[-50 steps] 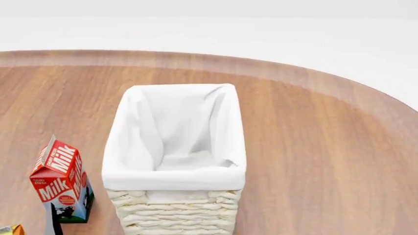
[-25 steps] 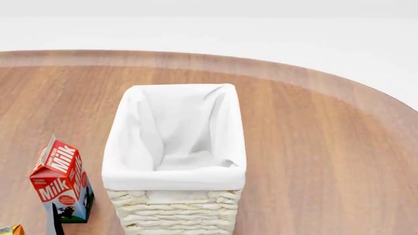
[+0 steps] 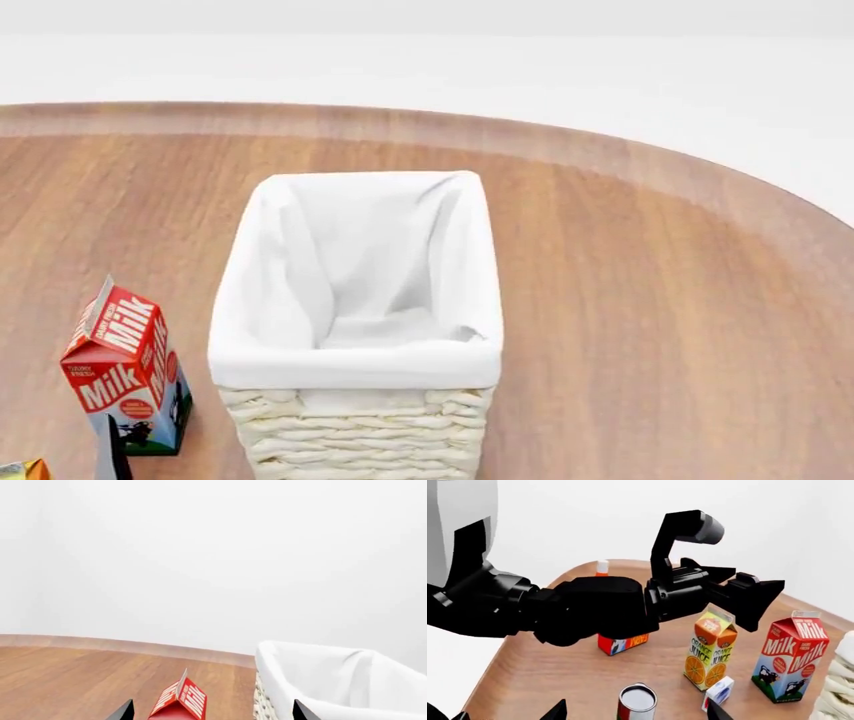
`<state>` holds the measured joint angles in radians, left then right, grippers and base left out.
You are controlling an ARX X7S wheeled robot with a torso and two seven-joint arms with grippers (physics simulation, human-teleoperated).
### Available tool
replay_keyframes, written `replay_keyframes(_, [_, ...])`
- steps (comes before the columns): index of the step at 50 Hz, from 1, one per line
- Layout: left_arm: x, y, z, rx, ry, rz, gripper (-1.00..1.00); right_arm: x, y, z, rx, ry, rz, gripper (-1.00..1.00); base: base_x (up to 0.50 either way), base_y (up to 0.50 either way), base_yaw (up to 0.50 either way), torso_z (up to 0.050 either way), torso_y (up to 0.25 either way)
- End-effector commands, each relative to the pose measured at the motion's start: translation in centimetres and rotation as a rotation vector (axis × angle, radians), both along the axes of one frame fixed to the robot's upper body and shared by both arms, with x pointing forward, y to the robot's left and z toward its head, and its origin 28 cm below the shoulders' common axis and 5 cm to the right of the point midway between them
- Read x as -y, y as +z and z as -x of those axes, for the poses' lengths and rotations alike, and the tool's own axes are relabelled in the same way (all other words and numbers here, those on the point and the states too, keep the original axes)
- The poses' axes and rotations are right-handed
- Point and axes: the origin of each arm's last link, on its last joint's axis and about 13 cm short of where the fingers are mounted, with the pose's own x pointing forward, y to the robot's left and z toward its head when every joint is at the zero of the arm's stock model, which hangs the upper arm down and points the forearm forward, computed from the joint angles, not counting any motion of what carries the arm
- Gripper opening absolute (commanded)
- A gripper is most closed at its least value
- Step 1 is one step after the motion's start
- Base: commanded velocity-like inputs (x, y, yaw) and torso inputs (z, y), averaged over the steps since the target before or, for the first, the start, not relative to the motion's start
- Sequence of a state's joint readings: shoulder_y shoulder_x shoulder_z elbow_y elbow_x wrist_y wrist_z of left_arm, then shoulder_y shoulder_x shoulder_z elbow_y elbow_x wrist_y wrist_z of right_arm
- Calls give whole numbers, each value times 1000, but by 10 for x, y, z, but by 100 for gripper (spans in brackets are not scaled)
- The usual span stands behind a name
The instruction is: Pick up the alphabet soup, and put it in the basket.
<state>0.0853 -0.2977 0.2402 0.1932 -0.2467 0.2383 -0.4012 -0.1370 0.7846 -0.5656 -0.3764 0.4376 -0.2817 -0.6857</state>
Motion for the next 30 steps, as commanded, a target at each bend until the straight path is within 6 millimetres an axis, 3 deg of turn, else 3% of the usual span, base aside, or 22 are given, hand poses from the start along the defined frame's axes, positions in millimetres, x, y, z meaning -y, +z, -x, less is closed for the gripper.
replay_keyframes(1, [0,-1,0,-3,-2,-1,100,1,-1,-10,-2,-26,17,100,0,0,0,0,0])
replay_keyframes(30, [0,0,0,2,1,-1,100,-4,-13,-15,-22,-30,78,100,0,0,0,0,0])
